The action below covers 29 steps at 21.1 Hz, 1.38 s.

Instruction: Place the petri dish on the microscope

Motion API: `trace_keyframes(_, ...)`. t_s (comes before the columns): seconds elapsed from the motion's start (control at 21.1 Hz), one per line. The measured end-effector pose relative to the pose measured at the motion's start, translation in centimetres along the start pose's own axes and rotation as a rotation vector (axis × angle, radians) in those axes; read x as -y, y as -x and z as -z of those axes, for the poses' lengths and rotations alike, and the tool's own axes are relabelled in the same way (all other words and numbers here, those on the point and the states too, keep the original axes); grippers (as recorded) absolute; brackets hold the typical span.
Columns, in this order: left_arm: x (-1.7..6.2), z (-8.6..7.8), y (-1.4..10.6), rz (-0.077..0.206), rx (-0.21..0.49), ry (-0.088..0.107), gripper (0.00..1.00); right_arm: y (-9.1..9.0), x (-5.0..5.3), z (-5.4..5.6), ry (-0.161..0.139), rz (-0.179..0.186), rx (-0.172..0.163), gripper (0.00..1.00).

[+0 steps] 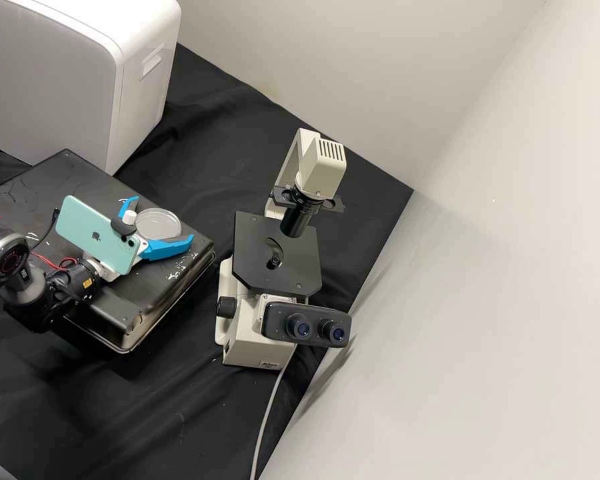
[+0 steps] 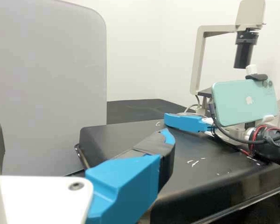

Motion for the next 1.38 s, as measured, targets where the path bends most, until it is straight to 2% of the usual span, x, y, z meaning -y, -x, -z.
trace_keyframes(0.24, 0.00, 0.00, 0.00, 0.000, 0.000, 0.000, 1.00, -0.01, -0.02, -0.02, -0.012, 0.001, -0.001, 0.00)
trace_keyframes(0.48, -0.01, 0.02, -0.01, 0.000, -0.002, 0.000, 1.00, -0.34, -0.47, -0.42, -0.043, 0.007, 0.006, 0.00)
trace_keyframes(0.71, 0.10, 0.01, -0.05, 0.004, -0.003, -0.005, 1.00, -0.34, -0.47, -0.42, -0.058, 0.007, 0.006, 0.00)
trace_keyframes(1.38, 0.10, 0.01, -0.05, 0.004, -0.003, -0.005, 1.00, -0.34, -0.47, -0.42, -0.058, 0.007, 0.006, 0.00)
